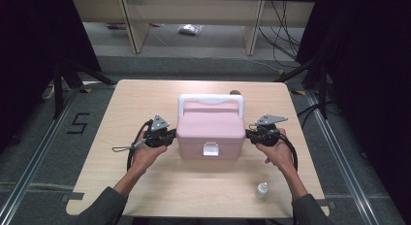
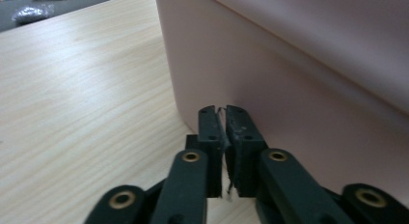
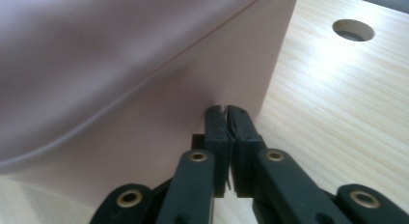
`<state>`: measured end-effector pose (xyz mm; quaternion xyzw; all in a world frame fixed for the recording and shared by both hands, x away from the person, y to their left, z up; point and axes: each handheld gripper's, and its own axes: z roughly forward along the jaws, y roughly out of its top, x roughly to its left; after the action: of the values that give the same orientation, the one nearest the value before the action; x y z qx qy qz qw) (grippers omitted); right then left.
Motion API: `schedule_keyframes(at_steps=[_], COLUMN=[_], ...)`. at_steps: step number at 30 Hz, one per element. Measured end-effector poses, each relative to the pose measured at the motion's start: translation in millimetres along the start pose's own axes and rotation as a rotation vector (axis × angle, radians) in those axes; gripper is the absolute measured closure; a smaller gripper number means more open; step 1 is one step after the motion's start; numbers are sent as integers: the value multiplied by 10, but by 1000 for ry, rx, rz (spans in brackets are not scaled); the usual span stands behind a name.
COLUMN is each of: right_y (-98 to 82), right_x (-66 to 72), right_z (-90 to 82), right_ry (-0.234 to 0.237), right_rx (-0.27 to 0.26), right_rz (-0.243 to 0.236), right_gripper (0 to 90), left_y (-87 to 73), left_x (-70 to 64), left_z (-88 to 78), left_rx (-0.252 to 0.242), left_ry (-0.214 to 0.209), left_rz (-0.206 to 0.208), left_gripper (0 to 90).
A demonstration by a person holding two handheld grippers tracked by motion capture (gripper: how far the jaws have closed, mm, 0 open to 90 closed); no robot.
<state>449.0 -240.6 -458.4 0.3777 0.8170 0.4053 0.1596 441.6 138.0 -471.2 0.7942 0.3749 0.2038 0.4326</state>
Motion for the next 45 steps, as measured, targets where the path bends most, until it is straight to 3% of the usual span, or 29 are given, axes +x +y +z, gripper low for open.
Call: schedule_keyframes(at_steps=[1,4,6,7,13,14,16,17,18,19,20,22,23,25,26,29,30,32,33,35,36,40,41,43,45], right_y=[-4,-10,-16,-24,-52,-61,-69,-80,-90,-93,-101,-108,-121,-126,-139,-157,-165,-181,-187,-191,-193,-199,-201,-205,-212], right_x=[-6,5,-56,-35,-110,-98,-131,-98,-103,-140,-102,-100,-107,-120,-98,-104,-143,-122,-144,-142,-115,-105,-136,-118,-122], right_z=[16,11,-1,-26,-109,-118,-134,-147,-146,-144,-158,-164,-172,-177,-195,-215,-213,-220,-220,-225,-236,-255,-256,-268,-270], right_ry=[-13,-16,-48,-39,-50,-51,-57,-47,-55,-61,-50,-50,-52,-53,-48,-49,-65,-63,-70,-71,-62,-61,-73,-69,-67], right_rx=[-9,27,4,27,10,10,0,17,9,-7,10,15,12,10,20,22,8,17,10,12,26,25,10,22,25], right_rz=[-20,-5,-57,1,4,13,-23,29,21,-34,18,14,-4,-20,13,25,-27,5,-27,-25,13,21,-30,-2,-8], right_gripper=[863,841,832,829,808,802,790,784,778,772,765,758,742,735,712,694,685,672,665,661,652,640,638,634,631], left_y=[0,-2,-5,-5,12,14,25,25,34,38,47,55,79,87,104,122,141,161,167,173,189,206,210,218,233], left_x=[8,40,73,75,129,122,160,170,187,200,215,213,248,258,276,289,287,317,310,334,353,369,369,378,391], left_z=[-2,-7,-14,-12,-44,-37,-60,-69,-78,-91,-101,-103,-147,-162,-185,-210,-223,-258,-261,-279,-308,-326,-332,-340,-365], left_rx=[0,6,16,13,26,3,22,22,26,27,26,9,27,24,28,28,14,24,3,8,17,1,5,3,21], left_ry=[-5,-18,-32,-34,-29,-22,-28,-20,-26,-24,-29,-29,-42,-45,-48,-43,-41,-46,-45,-50,-49,-72,-71,-82,-85], left_rz=[-1,-9,-11,-22,-25,-46,-36,-29,-32,-35,-35,-52,-30,-24,-21,-25,-50,-31,-59,-46,-41,-54,-57,-53,-34], left_gripper=[820,781,754,751,716,709,696,688,680,672,668,652,642,630,621,588,572,557,553,543,541,528,526,522,519])
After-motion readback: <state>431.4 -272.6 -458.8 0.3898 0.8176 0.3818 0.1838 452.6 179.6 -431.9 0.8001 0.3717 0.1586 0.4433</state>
